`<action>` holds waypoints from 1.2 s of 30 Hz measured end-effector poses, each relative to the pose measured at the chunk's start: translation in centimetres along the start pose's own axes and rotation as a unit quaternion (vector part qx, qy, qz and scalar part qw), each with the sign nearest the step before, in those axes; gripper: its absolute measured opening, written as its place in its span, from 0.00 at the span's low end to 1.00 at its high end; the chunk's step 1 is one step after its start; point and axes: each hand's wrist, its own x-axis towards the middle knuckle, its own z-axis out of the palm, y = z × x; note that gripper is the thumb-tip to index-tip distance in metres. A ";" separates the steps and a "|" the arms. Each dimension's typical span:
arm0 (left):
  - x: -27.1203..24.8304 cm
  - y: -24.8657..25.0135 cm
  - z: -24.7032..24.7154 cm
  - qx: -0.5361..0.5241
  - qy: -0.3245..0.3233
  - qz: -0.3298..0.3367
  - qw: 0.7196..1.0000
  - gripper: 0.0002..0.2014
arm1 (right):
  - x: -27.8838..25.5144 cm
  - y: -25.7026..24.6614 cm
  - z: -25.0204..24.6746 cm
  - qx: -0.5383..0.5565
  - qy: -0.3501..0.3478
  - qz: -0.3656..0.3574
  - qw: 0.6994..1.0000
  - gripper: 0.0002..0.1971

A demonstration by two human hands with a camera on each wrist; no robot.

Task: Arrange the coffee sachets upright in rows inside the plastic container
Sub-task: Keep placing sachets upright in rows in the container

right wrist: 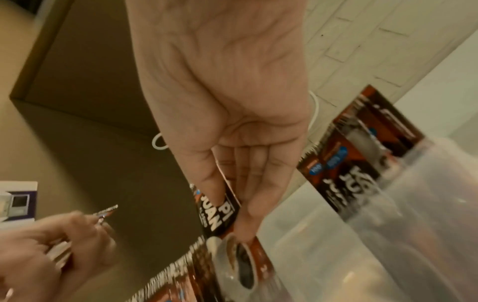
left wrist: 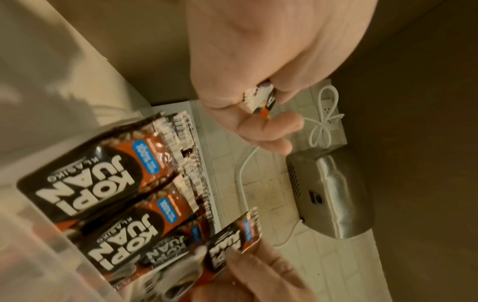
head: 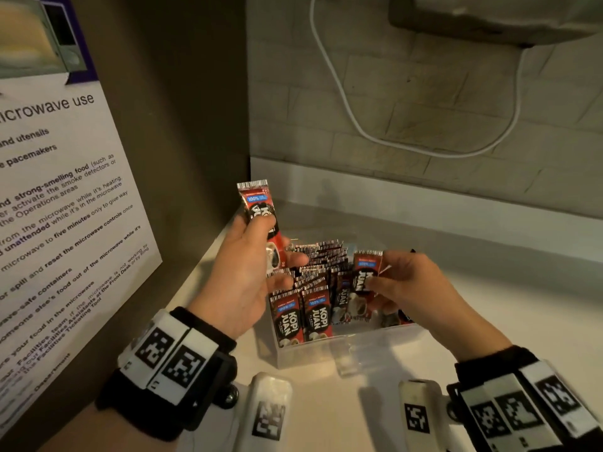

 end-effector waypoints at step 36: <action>0.5 -1.7 0.7 0.144 -0.110 0.022 0.983 0.09 | 0.5 -0.1 0.0 -0.001 0.015 -0.015 1.000 0.19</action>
